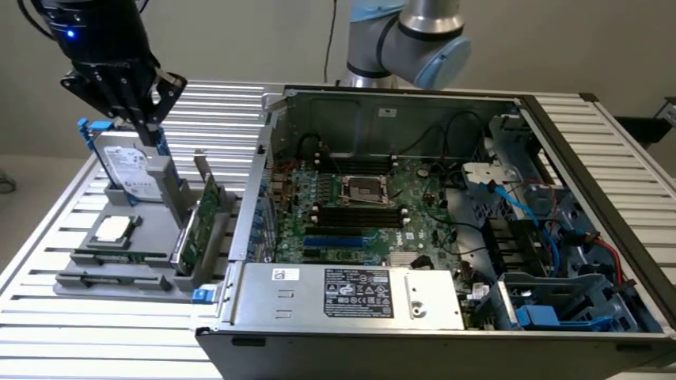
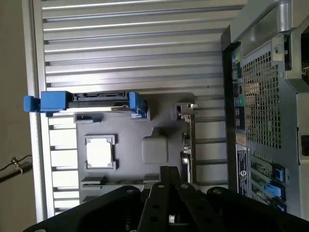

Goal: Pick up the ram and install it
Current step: 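Reach for the ram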

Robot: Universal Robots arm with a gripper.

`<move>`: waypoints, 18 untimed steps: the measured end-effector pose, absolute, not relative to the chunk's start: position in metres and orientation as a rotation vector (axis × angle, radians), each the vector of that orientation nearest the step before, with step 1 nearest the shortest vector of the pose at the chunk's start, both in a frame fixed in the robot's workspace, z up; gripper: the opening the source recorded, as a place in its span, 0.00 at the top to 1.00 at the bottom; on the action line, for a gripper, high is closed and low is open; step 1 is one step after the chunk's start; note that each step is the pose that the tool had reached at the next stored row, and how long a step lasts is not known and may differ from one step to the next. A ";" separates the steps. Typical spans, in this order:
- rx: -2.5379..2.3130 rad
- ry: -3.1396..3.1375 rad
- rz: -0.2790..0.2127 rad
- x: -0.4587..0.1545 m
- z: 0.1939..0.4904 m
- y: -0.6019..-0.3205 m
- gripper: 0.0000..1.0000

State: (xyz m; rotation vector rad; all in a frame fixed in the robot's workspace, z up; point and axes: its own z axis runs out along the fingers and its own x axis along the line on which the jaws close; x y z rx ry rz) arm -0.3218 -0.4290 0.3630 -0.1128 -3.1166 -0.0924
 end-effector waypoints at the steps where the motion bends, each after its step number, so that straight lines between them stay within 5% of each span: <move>1: -0.113 -3.117 -0.092 -0.324 0.363 -0.431 0.89; 18: -0.113 -3.117 -0.093 -0.361 0.357 -0.479 0.89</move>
